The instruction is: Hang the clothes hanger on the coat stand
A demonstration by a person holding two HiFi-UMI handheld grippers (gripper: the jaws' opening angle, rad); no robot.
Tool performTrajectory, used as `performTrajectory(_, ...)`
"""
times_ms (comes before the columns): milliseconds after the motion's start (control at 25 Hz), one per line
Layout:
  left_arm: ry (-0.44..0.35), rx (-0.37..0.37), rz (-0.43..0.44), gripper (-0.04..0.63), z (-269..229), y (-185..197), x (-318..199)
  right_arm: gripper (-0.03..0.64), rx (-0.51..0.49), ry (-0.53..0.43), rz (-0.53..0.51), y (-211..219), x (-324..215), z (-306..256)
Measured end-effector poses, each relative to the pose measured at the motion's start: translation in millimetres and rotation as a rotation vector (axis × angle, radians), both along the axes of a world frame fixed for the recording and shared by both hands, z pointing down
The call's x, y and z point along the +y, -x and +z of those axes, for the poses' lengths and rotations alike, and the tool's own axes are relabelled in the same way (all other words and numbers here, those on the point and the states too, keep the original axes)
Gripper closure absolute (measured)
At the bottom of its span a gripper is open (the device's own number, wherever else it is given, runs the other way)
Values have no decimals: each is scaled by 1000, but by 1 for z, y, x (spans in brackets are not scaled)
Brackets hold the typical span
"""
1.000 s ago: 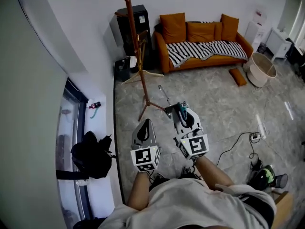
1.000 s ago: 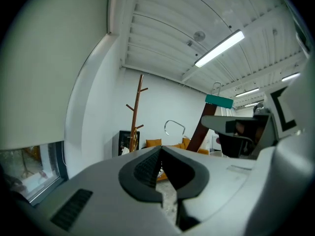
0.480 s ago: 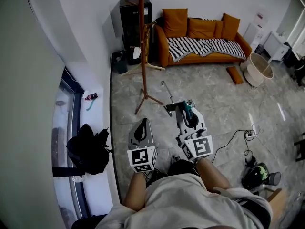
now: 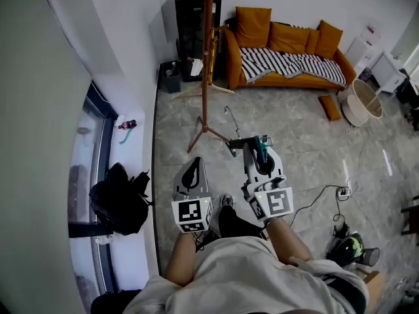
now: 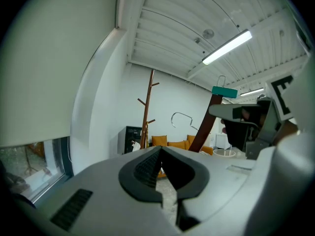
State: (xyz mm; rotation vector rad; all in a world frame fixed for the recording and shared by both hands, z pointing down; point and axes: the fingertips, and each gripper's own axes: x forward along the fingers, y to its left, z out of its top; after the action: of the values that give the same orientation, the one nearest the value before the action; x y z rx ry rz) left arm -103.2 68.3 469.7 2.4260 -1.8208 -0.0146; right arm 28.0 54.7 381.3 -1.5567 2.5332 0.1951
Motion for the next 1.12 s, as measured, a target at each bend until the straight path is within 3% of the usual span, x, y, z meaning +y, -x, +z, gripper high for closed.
performTrajectory(200,-6,-30,-12,586,-7,5,-40,565,-22,-11,-13,3,-39,-3)
performTrajectory(680,-9,-80,31,586,-20,-35,-149,565,-73,-18,-3,-33,-143,-14)
performTrajectory(1120,0,-106,17,586,-26,-60,-207,565,-123,-29,-21,-64,-200,-22)
